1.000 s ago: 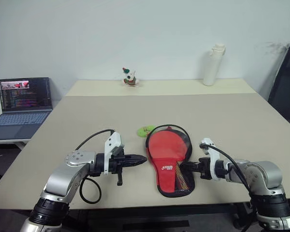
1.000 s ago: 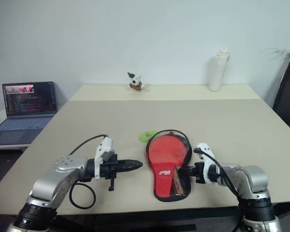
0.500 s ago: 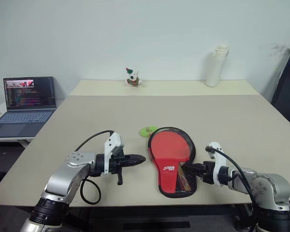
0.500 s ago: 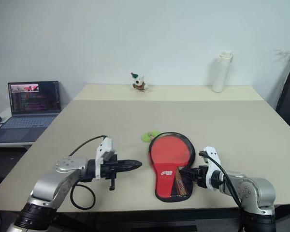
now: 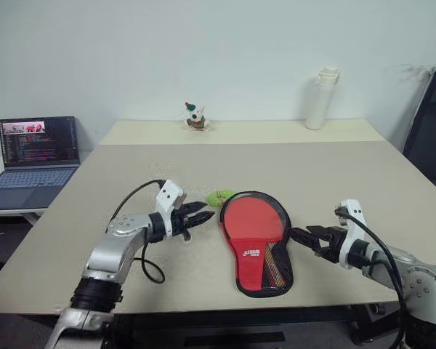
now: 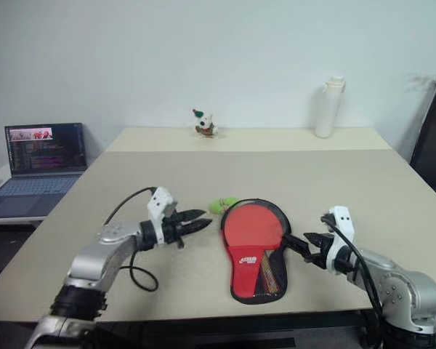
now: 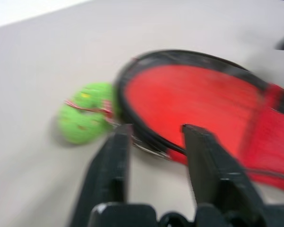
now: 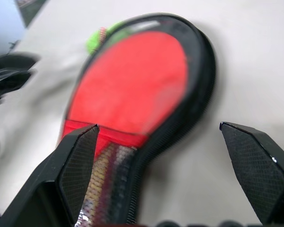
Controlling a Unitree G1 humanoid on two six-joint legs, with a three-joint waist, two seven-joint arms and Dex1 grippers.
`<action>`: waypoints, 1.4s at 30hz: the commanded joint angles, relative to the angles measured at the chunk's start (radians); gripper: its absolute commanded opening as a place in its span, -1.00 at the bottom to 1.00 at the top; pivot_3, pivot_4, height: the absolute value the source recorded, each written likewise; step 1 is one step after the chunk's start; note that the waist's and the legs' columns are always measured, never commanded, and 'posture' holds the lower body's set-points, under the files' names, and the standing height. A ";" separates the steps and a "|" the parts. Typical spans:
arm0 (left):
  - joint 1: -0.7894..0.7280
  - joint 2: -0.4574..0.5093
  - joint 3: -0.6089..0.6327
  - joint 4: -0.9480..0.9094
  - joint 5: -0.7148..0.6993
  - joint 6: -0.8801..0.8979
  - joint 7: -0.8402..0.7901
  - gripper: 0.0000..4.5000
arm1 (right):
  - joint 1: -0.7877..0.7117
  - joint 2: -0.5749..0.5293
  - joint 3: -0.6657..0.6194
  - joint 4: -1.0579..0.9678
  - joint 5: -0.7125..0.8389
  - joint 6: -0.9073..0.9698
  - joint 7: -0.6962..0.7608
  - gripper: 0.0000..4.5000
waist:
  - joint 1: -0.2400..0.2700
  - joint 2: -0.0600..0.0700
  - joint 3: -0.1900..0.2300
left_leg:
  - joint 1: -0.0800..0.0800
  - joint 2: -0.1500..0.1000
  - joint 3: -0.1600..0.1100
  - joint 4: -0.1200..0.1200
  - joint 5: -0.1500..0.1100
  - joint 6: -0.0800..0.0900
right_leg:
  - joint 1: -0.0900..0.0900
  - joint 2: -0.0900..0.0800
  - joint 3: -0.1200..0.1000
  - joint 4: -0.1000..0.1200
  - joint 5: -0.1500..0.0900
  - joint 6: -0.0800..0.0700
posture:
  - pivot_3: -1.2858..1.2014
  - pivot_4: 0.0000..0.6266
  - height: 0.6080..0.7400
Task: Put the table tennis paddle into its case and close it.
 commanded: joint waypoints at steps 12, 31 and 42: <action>-0.410 -0.153 0.000 0.701 0.166 -0.190 0.166 0.97 | -0.100 -0.054 0.230 -0.036 -0.053 -0.209 0.032 1.00 | -0.001 -0.001 0.001 | -0.001 -0.001 0.000 -0.001 0.000 0.000 | -0.001 0.000 -0.001 -0.001 0.000 0.000 | 0.03 -0.52 1.00; -0.223 0.001 0.109 0.446 0.074 -0.149 -0.103 0.97 | -0.294 0.053 0.619 0.394 -0.367 -0.592 0.154 1.00 | -0.007 -0.002 0.001 | -0.001 0.001 0.000 -0.002 0.000 0.000 | -0.003 0.000 -0.001 0.002 0.003 -0.005 | 0.03 -0.52 1.00; -0.151 0.014 0.110 0.281 0.044 -0.054 -0.073 0.97 | -0.281 0.081 0.637 0.503 -0.481 -0.623 0.164 1.00 | 0.008 -0.003 0.000 | -0.001 -0.001 -0.002 0.002 0.000 -0.001 | 0.000 -0.003 -0.003 0.002 0.003 -0.005 | 0.03 -0.52 1.00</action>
